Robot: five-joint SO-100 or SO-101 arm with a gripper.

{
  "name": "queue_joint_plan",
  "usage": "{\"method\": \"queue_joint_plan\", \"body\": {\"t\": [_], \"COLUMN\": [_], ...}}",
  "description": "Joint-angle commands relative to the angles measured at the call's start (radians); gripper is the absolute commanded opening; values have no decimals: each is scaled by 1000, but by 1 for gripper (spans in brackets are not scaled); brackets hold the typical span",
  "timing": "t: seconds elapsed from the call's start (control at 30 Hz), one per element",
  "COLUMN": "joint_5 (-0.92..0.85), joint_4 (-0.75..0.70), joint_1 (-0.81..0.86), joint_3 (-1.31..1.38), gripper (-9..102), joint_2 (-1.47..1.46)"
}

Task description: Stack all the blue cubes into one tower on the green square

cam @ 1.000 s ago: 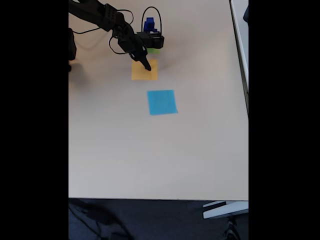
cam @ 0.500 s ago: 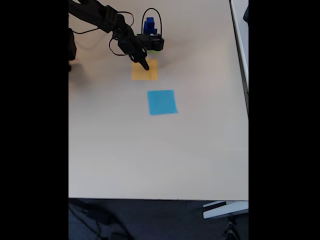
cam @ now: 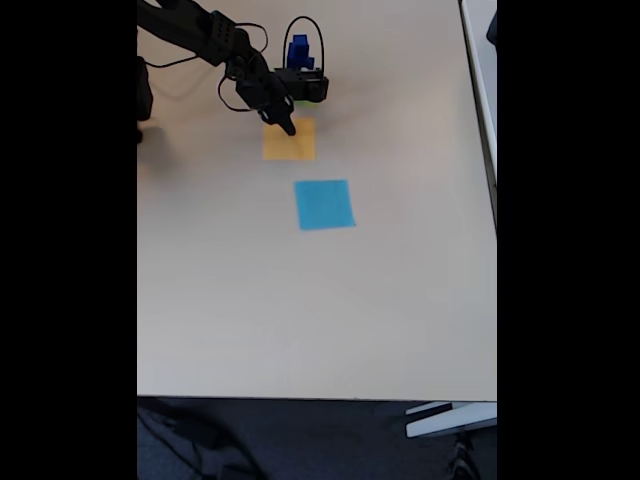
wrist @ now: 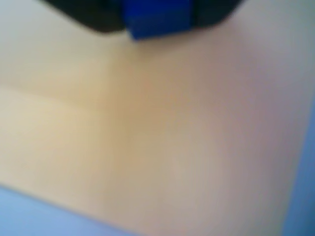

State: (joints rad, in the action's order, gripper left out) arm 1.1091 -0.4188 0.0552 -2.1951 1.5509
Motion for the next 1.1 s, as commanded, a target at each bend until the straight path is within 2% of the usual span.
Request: {"method": "queue_joint_plan", "body": {"t": [0.0, 0.33, 0.67, 0.87, 1.07], "joint_5": [5, -60, -77, -31, 40], "joint_4": [8, -66, -204, -190, -199], "joint_1": [-3, -2, -9, -17, -28], "joint_3": [26, 115, 239, 238, 215], "gripper": [3, 7, 9, 10, 17], "joint_2": [18, 72, 138, 117, 101]}}
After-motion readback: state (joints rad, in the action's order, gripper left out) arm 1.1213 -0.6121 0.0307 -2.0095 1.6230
